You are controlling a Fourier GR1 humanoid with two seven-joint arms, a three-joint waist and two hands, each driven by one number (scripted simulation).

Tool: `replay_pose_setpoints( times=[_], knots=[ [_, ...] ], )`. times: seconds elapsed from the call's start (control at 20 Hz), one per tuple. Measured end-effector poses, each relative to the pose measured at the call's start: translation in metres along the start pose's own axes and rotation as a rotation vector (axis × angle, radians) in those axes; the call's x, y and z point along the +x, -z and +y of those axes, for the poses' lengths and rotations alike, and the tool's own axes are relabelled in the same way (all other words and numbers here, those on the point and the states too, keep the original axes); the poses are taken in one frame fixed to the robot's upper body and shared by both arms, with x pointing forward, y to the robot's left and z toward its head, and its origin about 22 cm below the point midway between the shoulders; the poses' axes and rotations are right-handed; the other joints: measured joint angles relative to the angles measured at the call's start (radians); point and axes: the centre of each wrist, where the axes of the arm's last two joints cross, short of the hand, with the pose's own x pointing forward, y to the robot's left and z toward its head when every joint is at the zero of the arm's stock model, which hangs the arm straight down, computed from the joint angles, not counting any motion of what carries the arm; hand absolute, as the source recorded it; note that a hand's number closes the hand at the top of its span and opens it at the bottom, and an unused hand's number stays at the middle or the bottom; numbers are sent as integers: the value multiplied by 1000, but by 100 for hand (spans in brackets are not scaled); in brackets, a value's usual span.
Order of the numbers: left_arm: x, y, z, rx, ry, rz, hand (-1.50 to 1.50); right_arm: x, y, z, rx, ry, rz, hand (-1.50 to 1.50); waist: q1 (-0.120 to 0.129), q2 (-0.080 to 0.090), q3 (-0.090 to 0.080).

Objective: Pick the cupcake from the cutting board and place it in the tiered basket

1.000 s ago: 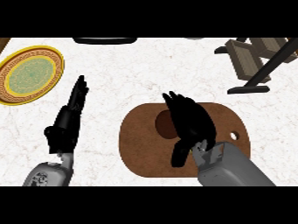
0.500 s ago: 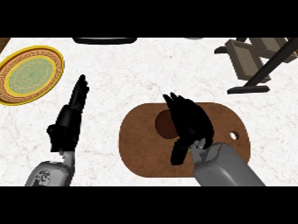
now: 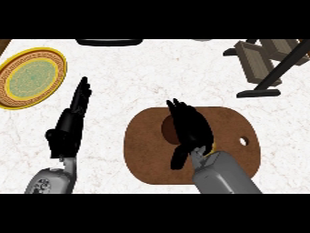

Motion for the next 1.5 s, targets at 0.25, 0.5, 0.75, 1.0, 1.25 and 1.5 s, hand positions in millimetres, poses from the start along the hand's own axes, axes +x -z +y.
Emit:
replay_pose_setpoints(
  times=[0.25,0.5,0.75,1.0,1.25,1.5],
  knots=[
    [-2,-3,1,-1,-5,-2,0,-4,1,10,-86,-20,-15,150,0,-1,0],
    [0,-1,5,-3,3,-7,0,-2,12,11,-180,-102,-48,150,1,-4,-1],
    [-4,1,1,4,1,3,0,-9,12,-20,-148,-228,21,150,-7,-4,-1],
    [-7,0,5,16,3,9,0,-22,1,-87,-88,-383,148,150,-16,-7,-2],
    [-3,2,2,14,-2,13,0,-21,-24,-159,-162,-406,194,150,-13,-6,-1],
    [-4,-2,-1,18,-1,9,0,-19,-61,-216,-299,-387,208,150,-13,-7,-1]
  ],
)
